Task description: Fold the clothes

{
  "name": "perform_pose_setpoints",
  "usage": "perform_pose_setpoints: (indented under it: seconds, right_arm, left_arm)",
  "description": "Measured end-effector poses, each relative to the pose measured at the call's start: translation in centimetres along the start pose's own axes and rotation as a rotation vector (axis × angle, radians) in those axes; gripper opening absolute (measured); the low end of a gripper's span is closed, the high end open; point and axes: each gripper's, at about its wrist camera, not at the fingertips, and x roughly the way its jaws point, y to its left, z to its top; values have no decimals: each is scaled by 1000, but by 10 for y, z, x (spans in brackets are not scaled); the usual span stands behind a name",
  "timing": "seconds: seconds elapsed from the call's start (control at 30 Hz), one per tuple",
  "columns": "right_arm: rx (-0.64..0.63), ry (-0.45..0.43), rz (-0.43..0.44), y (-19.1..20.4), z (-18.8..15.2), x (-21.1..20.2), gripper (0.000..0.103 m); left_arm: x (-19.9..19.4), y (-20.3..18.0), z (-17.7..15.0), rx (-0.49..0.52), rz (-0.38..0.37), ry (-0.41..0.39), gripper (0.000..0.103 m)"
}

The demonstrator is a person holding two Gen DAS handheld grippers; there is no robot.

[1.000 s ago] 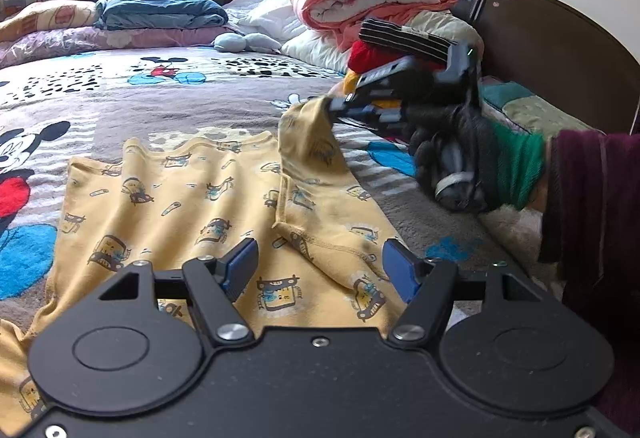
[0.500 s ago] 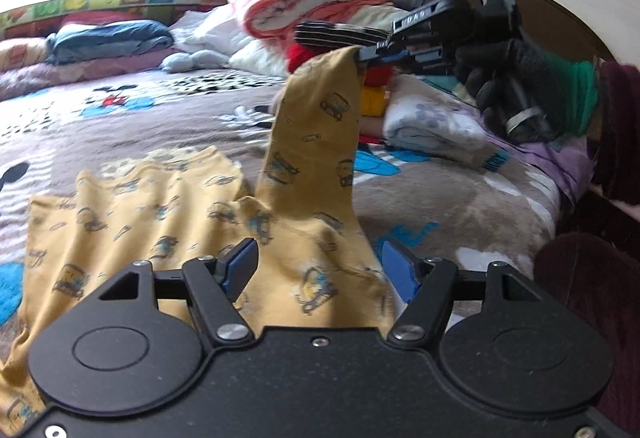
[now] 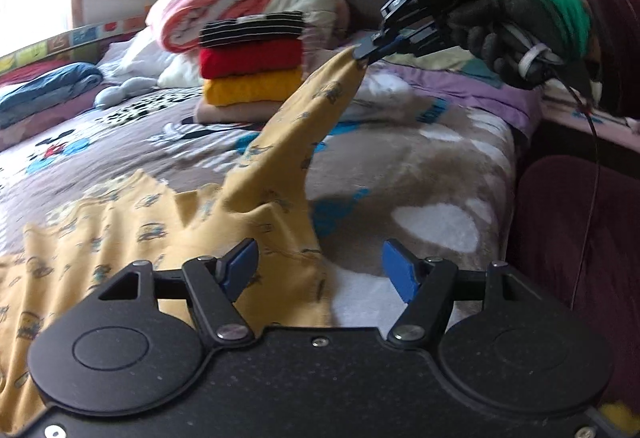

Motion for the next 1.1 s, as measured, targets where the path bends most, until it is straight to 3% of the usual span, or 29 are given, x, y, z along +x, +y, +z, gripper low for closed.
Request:
perform_pose_setpoints:
  seconds: [0.07,0.13,0.2,0.23,0.47,0.53,0.6,0.67,0.73,1.0,1.03,1.1]
  right_arm:
    - [11,28,-21,-9,-3,8,9]
    - [14,47,-35,-17,-6,19,9]
    - [3,55,-42,-18,-6,30,9]
    - [-5,58,-45,-16,-6,35,9]
    - [-72,76,-60,-5,6,63,9]
    - [-89,79,-61,-2,9,67,9]
    - [-111,77,-63,2,12,67,9]
    - [-128,75,-66,5,15,64,9]
    - [-140,75,-73,6,18,60,9]
    - [-214,119,-127,11,26,46,9]
    - [-222,137,-141,10,26,48,9]
    - [-240,175,-181,7,23,56,9]
  left_arm:
    - [7,-7,-1,32,25,18,68]
    - [13,-14,-2,64,51,37,61]
    - [20,-21,-3,96,76,55,41]
    - [23,-25,-3,112,89,64,38]
    - [46,-42,-11,215,161,131,34]
    - [48,-39,-11,202,182,136,27]
    - [49,-36,-11,187,203,141,11]
    - [47,-30,-11,172,201,132,5]
    - [41,-19,-11,106,142,120,4]
    - [9,56,-19,-343,-242,70,5]
    - [9,54,-18,-337,-233,77,7]
    - [11,48,-17,-307,-198,96,36]
